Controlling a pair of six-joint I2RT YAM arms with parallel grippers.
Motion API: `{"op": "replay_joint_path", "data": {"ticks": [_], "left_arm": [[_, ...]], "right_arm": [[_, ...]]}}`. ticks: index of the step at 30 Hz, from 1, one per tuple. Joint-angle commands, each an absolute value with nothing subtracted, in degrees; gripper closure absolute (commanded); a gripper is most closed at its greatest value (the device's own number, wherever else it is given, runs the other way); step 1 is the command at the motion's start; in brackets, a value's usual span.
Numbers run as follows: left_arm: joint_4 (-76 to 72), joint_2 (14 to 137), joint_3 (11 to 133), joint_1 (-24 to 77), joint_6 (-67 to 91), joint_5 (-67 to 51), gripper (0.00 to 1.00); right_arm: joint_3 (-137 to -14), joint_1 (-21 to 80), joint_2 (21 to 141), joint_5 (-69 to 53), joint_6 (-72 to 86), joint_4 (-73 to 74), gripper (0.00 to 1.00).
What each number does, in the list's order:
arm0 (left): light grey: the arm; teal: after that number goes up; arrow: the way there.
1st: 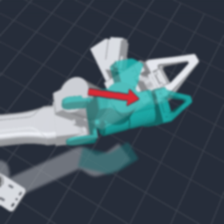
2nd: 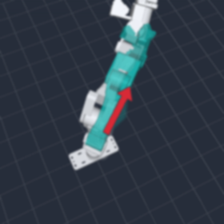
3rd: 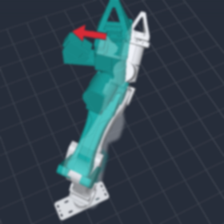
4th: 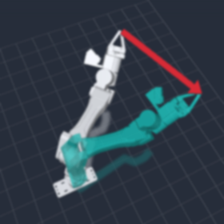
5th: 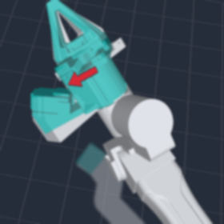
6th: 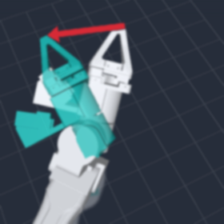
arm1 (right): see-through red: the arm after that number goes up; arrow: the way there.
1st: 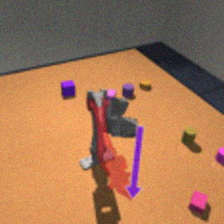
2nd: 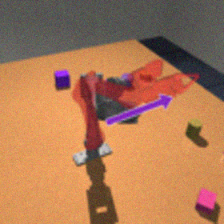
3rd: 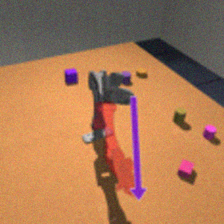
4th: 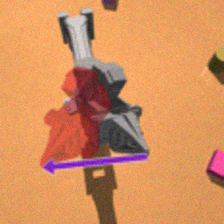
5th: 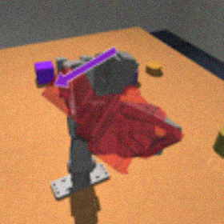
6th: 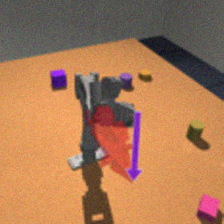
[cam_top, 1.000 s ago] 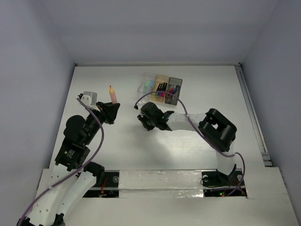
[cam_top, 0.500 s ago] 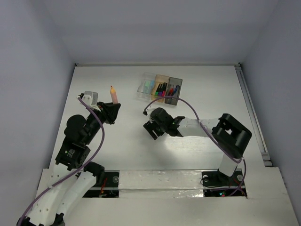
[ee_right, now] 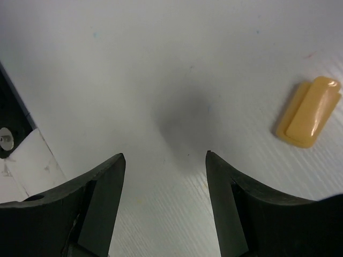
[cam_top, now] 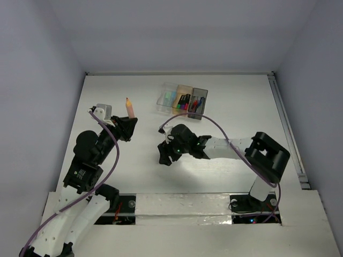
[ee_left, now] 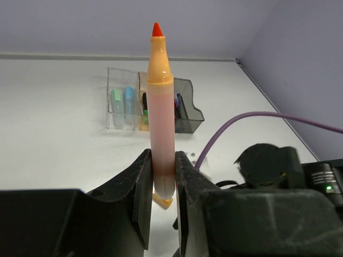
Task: Sort the stationery into containers
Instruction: Close the pen cap on the pen.
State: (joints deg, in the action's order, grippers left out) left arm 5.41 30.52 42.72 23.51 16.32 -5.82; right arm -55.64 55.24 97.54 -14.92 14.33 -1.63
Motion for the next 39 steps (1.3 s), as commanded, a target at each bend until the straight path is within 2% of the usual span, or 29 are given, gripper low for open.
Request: {"op": "replay_joint_path", "data": {"ticks": [1,6,15,26,39], "left_arm": [[2.4,29.8,42.5,23.1,15.6,-5.7,1.0],[2.4,29.6,42.4,23.1,15.6,-5.6,1.0],[2.5,29.6,42.5,23.1,15.6,-5.8,1.0],[2.3,29.9,42.4,22.6,15.7,-6.1,1.0],[2.5,29.9,42.4,22.6,15.6,-6.2,1.0]], "right_arm": [[-56.8,55.7,100.5,-17.0,19.1,-7.3,0.32],[-59.9,55.7,104.8,-10.2,20.6,-3.4,0.32],[-59.2,55.2,104.8,3.4,22.1,1.4,0.33],[-59.6,51.5,105.1,4.8,22.8,-1.4,0.32],[-69.3,48.0,110.1,3.2,20.5,-1.2,0.28]]}}
